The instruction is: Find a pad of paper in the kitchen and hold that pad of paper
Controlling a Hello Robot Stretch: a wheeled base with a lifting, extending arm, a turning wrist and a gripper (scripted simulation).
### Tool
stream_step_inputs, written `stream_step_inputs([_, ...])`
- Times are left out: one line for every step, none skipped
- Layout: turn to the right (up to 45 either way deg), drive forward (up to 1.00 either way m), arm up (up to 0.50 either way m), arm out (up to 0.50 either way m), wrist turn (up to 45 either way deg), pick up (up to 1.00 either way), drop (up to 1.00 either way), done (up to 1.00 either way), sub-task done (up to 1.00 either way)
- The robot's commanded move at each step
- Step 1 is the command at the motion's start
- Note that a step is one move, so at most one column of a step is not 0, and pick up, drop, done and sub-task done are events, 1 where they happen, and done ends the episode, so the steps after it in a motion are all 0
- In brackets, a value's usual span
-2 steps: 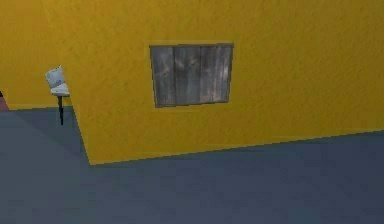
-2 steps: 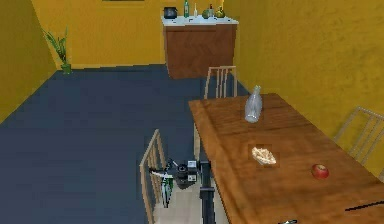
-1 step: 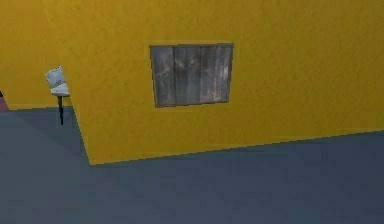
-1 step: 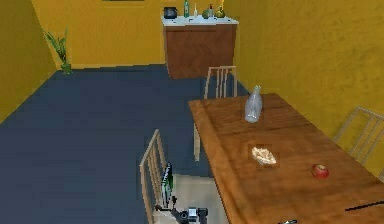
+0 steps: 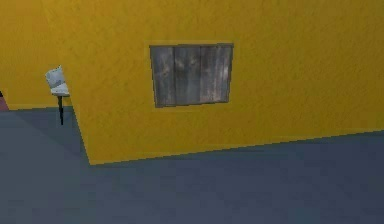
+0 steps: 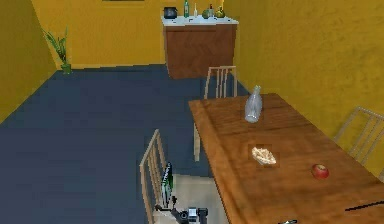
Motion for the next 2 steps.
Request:
stream_step_inputs([0.0, 0.00, 0.10, 0.00, 0.0, 0.00, 0.00, 0.00, 0.00])
stream_step_inputs([0.0, 0.00, 0.00, 0.00, 0.0, 0.00, 0.00, 1.00, 0.00])
